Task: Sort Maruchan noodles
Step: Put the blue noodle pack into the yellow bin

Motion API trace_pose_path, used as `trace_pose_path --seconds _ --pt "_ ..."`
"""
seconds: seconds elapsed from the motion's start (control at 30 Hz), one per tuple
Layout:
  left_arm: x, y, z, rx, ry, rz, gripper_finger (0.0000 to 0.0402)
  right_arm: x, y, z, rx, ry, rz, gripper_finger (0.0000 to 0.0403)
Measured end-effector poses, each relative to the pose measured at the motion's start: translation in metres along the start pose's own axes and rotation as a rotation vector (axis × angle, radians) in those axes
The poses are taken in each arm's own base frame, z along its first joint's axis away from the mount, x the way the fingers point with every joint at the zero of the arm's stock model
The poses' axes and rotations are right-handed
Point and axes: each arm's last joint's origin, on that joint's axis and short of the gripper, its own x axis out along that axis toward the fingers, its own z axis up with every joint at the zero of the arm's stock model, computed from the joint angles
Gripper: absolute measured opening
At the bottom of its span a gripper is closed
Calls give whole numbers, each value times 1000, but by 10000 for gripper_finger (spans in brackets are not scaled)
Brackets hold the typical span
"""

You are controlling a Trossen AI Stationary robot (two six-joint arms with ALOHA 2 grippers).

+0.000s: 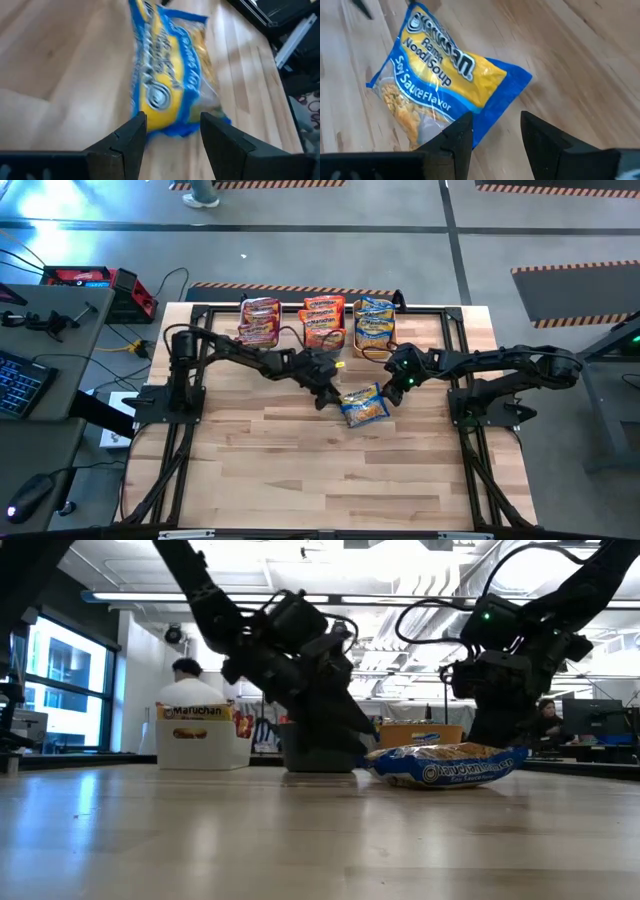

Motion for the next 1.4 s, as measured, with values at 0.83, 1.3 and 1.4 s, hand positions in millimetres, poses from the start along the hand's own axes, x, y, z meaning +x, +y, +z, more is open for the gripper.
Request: trace_pose_path --seconds 0.83,1.3,1.4 --pt "41 3 8 169 63 -106 175 0 2 6 -88 -65 -5 144" --pt "44 0 9 207 11 12 131 0 1 6 -88 -75 -27 144" --pt "44 -1 8 207 19 -17 83 0 1 6 -88 -75 -27 144"
